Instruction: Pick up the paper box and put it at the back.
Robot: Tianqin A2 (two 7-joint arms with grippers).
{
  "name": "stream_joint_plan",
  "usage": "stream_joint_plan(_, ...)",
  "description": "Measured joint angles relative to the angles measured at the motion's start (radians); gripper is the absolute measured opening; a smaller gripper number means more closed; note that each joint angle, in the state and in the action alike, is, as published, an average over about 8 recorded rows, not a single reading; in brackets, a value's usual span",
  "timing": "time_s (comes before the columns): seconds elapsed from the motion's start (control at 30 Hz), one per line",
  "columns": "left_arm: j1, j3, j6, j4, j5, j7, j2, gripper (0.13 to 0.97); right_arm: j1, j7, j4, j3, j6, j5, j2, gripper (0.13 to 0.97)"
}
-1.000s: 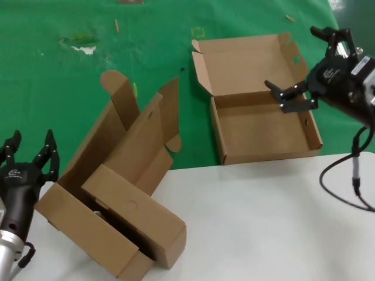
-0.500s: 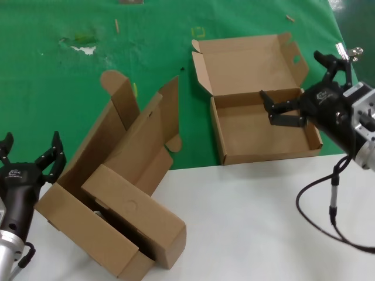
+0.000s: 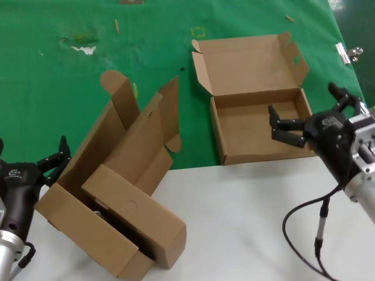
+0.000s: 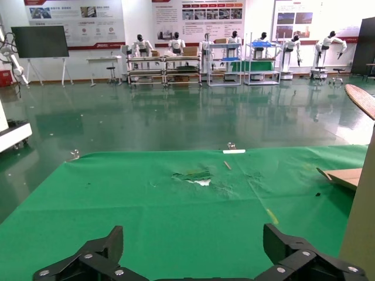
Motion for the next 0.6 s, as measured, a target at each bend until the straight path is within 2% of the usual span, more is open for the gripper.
stream_joint_plan(0.37,0.000,0.000,0.000,0.000,0.000,0.000,0.000,0.919,-0.108,0.035,0.057,0.010,0.143,0.013,-0.067,0.966)
stream_joint_plan(0.6,0.000,0.000,0.000,0.000,0.000,0.000,0.000,0.919,-0.115,0.037,0.060,0.010,0.153,0.014,-0.071,0.966)
